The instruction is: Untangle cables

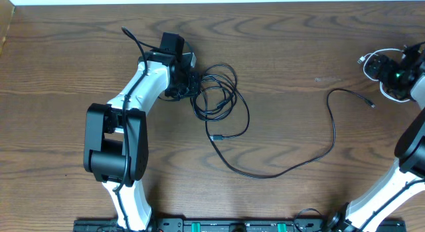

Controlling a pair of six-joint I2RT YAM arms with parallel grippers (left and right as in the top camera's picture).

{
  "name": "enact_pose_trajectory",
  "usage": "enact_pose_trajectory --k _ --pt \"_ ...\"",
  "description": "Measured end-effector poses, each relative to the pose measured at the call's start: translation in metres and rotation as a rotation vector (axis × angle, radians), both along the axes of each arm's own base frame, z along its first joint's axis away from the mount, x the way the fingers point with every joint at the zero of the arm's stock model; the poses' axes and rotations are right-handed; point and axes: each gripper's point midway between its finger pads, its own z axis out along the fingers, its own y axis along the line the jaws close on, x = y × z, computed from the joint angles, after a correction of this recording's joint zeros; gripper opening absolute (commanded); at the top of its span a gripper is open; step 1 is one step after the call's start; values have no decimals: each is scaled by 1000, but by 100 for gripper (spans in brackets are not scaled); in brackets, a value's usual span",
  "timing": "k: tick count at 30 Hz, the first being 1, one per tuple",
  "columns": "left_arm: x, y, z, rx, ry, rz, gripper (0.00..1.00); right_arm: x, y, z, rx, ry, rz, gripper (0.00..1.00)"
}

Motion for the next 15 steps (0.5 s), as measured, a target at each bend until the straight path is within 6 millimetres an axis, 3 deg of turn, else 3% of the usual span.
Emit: enact_pose_trajectory --k 2,5,10,12,15 --pt "0 0 0 0 0 0 23 -4 -7 10 -12 -3 -24 99" --pt "0 0 0 0 0 0 23 -9 -20 63 -65 -74 -63 99" --pt "0 0 0 0 0 0 23 -26 -19 148 -124 -181 -93 99" --pt "0 0 0 0 0 0 23 -33 -10 156 -97 -172 -86 99" --pt "0 0 0 0 0 0 23 -41 14 143 -4 -110 -46 99"
